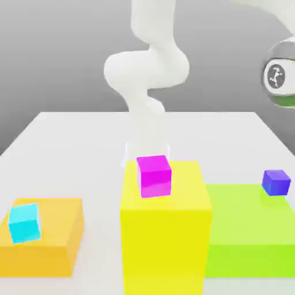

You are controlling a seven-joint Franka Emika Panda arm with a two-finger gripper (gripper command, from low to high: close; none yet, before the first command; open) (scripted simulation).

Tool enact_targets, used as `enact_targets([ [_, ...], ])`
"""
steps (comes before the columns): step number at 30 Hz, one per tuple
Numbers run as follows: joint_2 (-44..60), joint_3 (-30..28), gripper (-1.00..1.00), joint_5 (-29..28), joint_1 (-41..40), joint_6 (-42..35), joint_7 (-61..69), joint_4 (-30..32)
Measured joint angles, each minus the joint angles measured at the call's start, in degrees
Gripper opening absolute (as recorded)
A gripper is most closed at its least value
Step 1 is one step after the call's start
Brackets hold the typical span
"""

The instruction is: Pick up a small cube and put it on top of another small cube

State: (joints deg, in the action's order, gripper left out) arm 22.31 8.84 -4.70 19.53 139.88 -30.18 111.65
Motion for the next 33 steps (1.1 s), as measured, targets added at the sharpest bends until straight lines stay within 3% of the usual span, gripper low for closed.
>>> enact_targets([
  [8,16.7,-0.6,0.0,-4.4,4.7,5.6,0.1,-4.6],
  [9,18.0,-0.8,-1.0,-4.7,4.8,6.5,0.0,-4.9],
  [15,18.6,-1.0,-1.0,-4.5,5.0,7.0,0.1,-5.1],
  [20,10.9,-0.5,-1.0,-3.1,3.7,1.5,1.5,-2.9],
  [33,-11.0,-14.2,-1.0,-2.7,-13.6,-3.2,14.5,12.3],
])
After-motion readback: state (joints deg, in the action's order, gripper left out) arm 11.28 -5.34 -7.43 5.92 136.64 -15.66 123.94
